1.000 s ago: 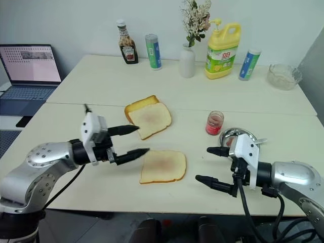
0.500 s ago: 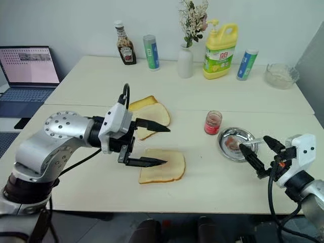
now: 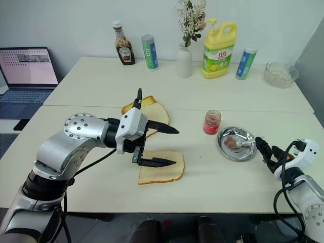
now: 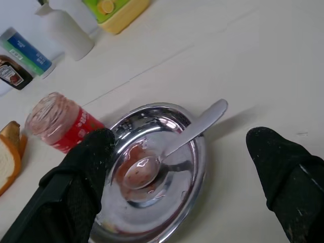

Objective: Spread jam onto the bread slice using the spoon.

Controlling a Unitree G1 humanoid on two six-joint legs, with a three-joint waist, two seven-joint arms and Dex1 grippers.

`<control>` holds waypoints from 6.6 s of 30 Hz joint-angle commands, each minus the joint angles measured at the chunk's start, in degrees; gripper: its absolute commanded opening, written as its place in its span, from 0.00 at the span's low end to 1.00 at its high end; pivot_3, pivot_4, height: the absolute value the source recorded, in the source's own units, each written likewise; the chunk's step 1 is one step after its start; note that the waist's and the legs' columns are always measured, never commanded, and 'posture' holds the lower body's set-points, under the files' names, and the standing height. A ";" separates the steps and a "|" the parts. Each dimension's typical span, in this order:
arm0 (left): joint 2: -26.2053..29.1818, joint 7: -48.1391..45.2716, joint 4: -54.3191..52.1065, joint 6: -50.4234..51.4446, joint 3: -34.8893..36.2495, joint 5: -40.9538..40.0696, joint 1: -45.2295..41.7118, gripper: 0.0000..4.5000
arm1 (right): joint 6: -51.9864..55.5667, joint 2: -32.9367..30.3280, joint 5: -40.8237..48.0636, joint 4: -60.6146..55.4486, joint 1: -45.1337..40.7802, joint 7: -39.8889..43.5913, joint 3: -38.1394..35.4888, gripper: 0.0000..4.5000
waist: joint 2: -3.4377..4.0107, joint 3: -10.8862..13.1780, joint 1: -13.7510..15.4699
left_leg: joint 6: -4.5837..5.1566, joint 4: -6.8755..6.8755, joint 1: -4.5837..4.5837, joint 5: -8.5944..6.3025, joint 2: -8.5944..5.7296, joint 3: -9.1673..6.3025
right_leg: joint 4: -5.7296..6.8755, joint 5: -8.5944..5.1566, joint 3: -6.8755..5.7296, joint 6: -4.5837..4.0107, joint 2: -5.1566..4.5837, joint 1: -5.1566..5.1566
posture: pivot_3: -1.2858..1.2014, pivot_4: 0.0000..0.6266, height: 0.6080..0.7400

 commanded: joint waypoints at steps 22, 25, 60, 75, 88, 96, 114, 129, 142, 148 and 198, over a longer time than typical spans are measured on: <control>-1.40 0.61 -0.97 -0.21 0.63 0.92 -0.05 0.99 | -0.79 -3.02 -2.28 23.53 -14.23 12.32 1.76 1.00 | 0.14 -0.02 -0.02 | 0.03 -0.01 0.01 0.02 0.00 0.00 | 0.03 0.01 0.00 -0.01 0.01 0.00 | 0.52 0.24 1.00; -1.39 0.66 -1.02 -0.18 0.67 1.04 0.02 0.99 | -1.12 -2.97 -2.83 24.39 -14.66 12.98 2.05 1.00 | 0.14 -0.02 -0.02 | 0.03 -0.01 0.00 0.01 0.00 0.01 | 0.03 0.01 0.00 -0.01 0.01 0.00 | 0.52 0.24 1.00; -2.50 3.49 -0.22 0.56 1.89 2.23 1.58 1.00 | 2.36 -2.33 1.92 13.71 -14.64 14.60 -0.56 0.01 | 0.27 0.01 -0.02 | 0.04 -0.03 0.00 0.02 0.01 -0.02 | 0.03 0.01 -0.02 0.00 0.01 -0.01 | 0.52 0.24 1.00; -5.44 16.80 1.68 1.03 4.85 6.67 4.55 1.00 | 1.89 -9.29 5.31 -12.16 -16.78 4.04 2.40 0.01 | 0.30 0.01 -0.13 | 0.04 -0.02 0.00 0.02 0.01 -0.03 | 0.04 0.00 -0.01 0.01 0.01 -0.01 | 0.52 0.24 1.00; -12.80 20.24 7.16 3.28 1.25 8.42 -1.04 1.00 | -6.77 -8.43 -15.35 -0.52 -34.68 7.41 22.21 0.01 | 0.29 0.02 0.07 | 0.07 -0.04 -0.07 0.04 -0.01 -0.06 | 0.02 0.04 -0.08 -0.04 0.01 -0.06 | 0.52 0.24 1.00; -16.59 21.46 8.68 4.11 -0.59 9.60 -3.35 1.00 | -12.75 -8.18 -25.38 4.56 -35.95 13.54 27.16 0.01 | 0.29 0.02 0.09 | 0.07 -0.03 -0.10 0.04 -0.03 -0.05 | 0.01 0.04 -0.08 -0.05 -0.02 -0.07 | 0.52 0.24 1.00; -16.46 20.74 10.03 3.59 -1.73 11.41 -4.46 1.00 | -21.94 -6.03 -40.45 12.33 -35.75 20.13 33.22 0.01 | 0.29 0.02 0.01 | 0.06 -0.03 -0.07 0.04 -0.03 -0.06 | 0.04 0.04 -0.08 -0.05 -0.02 -0.08 | 0.52 0.24 1.00; -14.99 20.24 12.07 0.96 -1.75 14.15 -2.09 1.00 | -26.09 -4.85 -51.59 16.34 -35.11 22.48 38.76 0.01 | 0.30 0.03 0.03 | 0.06 -0.03 -0.07 0.04 -0.03 -0.06 | 0.04 0.04 -0.08 -0.06 -0.04 -0.08 | 0.52 0.24 1.00; -14.57 20.37 11.42 0.68 -1.45 14.86 -0.93 1.00 | -12.63 1.39 -49.68 16.44 -34.40 17.60 34.40 0.01 | 0.30 0.02 0.04 | 0.05 -0.02 -0.05 0.04 -0.03 -0.08 | 0.08 0.05 -0.11 -0.06 -0.05 -0.06 | 0.52 0.24 1.00; -14.50 20.40 11.19 0.79 -1.45 15.01 -0.82 1.00 | -8.20 4.09 -47.30 14.55 -34.25 15.74 31.39 0.01 | 0.30 0.01 0.03 | 0.05 -0.02 -0.05 0.04 -0.03 -0.08 | 0.08 0.05 -0.12 -0.06 -0.05 -0.05 | 0.52 0.24 1.00; -13.43 17.88 12.42 -1.05 -2.53 16.42 0.35 1.00 | 3.18 13.56 -26.97 9.54 -39.09 1.58 12.04 0.01 | 0.33 0.02 -0.09 | 0.06 -0.08 -0.06 0.04 -0.01 -0.07 | 0.08 0.05 -0.10 -0.06 -0.02 -0.09 | 0.52 0.24 1.00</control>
